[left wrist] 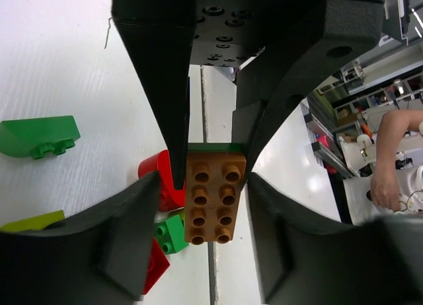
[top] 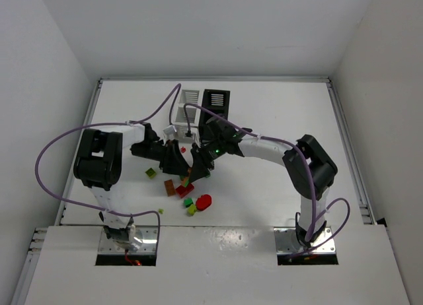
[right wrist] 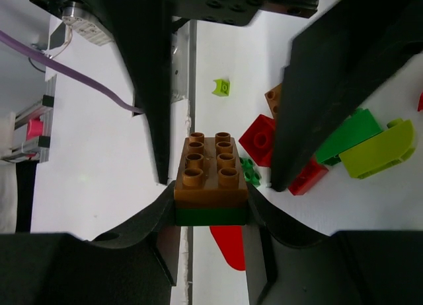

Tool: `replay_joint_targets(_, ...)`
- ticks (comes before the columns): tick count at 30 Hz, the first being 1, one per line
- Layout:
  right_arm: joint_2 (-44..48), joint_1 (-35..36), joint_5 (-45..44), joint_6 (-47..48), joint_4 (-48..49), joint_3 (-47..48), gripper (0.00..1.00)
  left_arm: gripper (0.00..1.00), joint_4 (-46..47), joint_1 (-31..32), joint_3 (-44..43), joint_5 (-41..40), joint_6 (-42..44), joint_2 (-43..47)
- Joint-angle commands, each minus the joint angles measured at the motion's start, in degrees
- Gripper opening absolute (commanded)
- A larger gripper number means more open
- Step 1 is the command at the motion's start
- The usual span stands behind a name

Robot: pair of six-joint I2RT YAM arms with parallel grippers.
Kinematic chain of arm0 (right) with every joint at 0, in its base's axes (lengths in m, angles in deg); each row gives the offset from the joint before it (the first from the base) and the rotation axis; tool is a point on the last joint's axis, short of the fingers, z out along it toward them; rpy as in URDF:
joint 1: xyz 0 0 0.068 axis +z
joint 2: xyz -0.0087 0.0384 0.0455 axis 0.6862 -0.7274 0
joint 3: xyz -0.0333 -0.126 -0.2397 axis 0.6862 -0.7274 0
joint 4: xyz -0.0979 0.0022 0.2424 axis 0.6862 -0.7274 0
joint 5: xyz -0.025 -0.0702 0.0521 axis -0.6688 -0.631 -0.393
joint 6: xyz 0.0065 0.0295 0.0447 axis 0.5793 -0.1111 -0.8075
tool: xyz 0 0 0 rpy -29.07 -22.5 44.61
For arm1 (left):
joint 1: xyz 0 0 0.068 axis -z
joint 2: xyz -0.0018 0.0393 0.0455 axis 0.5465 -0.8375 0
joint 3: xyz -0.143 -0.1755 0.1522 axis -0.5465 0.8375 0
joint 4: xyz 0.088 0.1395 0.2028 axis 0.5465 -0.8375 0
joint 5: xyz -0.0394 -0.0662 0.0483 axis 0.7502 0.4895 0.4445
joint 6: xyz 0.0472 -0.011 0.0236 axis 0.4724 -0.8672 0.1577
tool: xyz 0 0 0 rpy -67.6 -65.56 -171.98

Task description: Sort the legos into containers by color

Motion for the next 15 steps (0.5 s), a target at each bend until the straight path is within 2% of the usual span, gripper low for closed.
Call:
replay_joint_targets(1, 0.0, 0.3, 1.0, -0.2, 2.3, 2.4, 0.00, 0.57, 1.0, 1.1, -0.1, 4.5, 2.0, 2.0)
replay_joint_targets(4, 0.0, 0.3, 0.4, -0.8, 2.3, 2.4, 0.00, 0.47, 1.0, 1.7, -0.1, 3.9, 2.0, 2.0)
replay_joint_targets(11, 0.0, 0.3, 0.4, -0.2, 1.7, 1.7, 0.00, 0.06, 1.0, 1.7, -1.7, 4.5, 1.4, 0.9)
replay_joint_targets(15, 2.9, 0.3, -0.1, 3.2, 0.3, -3.1, 0.00, 0.00, -0.9, 0.4, -3.7, 5.9, 2.0, 0.4)
